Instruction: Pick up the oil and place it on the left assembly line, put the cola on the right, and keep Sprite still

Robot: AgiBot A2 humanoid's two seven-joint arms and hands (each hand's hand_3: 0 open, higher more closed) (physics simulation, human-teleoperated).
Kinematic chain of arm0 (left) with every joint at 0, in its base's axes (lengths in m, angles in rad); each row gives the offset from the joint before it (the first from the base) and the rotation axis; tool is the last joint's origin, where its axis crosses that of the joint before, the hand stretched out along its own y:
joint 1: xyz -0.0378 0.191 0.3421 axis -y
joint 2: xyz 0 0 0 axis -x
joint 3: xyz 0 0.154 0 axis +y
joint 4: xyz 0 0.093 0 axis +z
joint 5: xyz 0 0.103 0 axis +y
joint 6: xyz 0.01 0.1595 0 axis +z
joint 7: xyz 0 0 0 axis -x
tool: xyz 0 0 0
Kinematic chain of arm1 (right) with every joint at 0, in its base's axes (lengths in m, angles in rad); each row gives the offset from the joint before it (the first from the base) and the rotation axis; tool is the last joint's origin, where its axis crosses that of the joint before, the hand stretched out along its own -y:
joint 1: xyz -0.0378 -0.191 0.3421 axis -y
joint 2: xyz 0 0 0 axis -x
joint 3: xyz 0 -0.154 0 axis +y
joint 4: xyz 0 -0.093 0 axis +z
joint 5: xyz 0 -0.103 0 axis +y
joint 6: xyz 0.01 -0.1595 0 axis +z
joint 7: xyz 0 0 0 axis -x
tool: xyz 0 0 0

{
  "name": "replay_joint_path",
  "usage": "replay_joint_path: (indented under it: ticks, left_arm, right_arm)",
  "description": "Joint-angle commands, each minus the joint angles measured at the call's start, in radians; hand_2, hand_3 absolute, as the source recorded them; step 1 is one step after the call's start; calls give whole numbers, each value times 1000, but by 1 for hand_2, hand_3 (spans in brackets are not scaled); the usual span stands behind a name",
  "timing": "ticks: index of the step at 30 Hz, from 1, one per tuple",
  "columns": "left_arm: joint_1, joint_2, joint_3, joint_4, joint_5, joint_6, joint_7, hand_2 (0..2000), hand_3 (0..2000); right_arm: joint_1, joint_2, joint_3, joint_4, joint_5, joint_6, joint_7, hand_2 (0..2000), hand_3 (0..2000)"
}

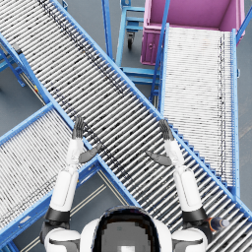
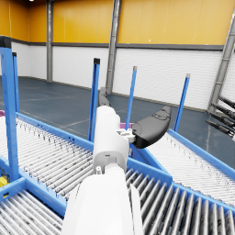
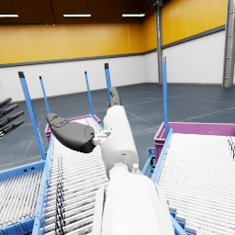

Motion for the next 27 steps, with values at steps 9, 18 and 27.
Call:
replay_joint_path:
  ticks: [9,18,27]
  left_arm:
    - [0,0,0,0,0,0,0,0,0]
    - [0,0,0,0,0,0,0,0,0]
    - [0,0,0,0,0,0,0,0,0]
  right_arm:
    - [0,0,0,0,0,0,0,0,0]
    - [0,0,0,0,0,0,0,0,0]
    - [0,0,0,0,0,0,0,0,0]
